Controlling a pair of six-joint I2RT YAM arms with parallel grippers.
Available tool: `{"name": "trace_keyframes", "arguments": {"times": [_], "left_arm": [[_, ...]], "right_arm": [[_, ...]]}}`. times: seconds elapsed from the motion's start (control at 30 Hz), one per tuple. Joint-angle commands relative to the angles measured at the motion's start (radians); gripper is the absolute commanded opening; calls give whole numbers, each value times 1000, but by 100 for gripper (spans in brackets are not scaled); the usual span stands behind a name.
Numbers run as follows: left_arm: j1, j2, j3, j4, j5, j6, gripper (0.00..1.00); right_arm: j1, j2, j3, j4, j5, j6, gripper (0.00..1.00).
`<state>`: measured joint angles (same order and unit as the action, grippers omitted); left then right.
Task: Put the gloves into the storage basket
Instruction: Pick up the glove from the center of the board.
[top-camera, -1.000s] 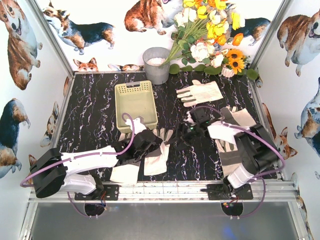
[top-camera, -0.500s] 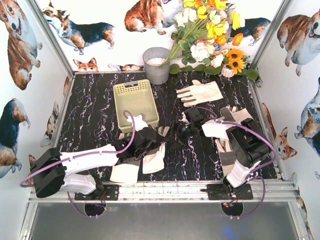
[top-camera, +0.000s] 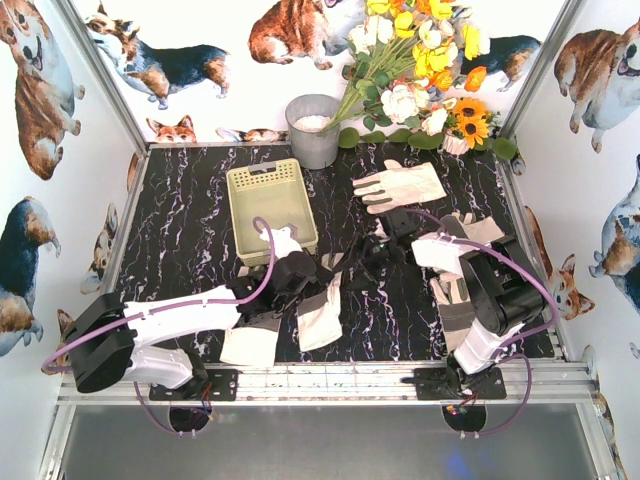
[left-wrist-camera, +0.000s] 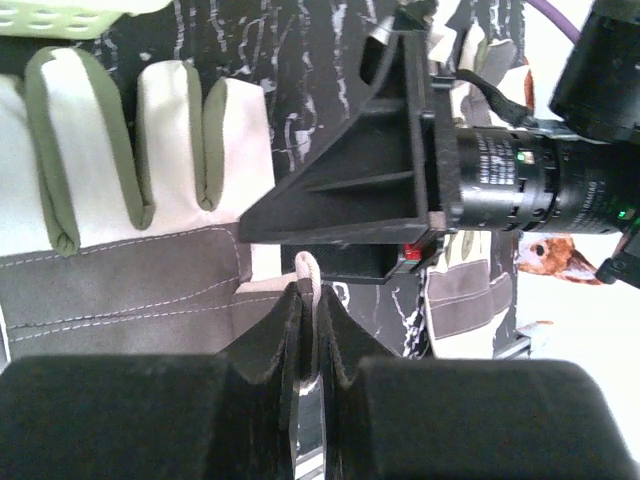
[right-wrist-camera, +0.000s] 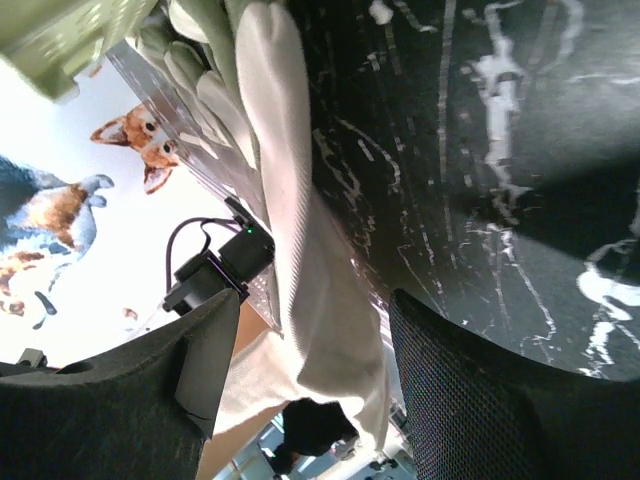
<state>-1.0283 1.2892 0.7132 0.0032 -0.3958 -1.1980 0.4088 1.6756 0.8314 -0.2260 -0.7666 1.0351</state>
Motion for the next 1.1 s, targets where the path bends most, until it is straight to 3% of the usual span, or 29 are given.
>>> {"name": "trace_keyframes", "arguments": {"times": [0.0,0.2,0.33,0.63,0.7,0.8,0.83,0.87,0.97,1.07], "left_arm": [[1,24,79,43,26,50,0],[1,41,91,54,49,64,0],[1,40,90,51,51,64,0],[1,48,94,39,55,68,0],[1,52,99,36,57,72,0],[1,53,108,20,58,84,0],[2,50,114,5,57,88,0],[2,46,119,-15,55,93,8],[1,19,126,-109,31,100,57],[1,-29,113,-205,-3,88,82]], "right_arm": [[41,13,100,-112,-17,-115,63],[64,44,114,-145,-69,-178,63],[64,47,149,-262,-82,-290,63],[64,2,167,-399,-121,-410,46],[64,-5,166,-408,-127,-412,35],[59,-9,165,-416,-131,-414,5],[53,-11,163,-417,-128,-413,0],[47,-17,161,-417,-124,-412,0],[8,-41,155,-421,-118,-411,0],[-42,-64,161,-461,-109,-444,0]]}}
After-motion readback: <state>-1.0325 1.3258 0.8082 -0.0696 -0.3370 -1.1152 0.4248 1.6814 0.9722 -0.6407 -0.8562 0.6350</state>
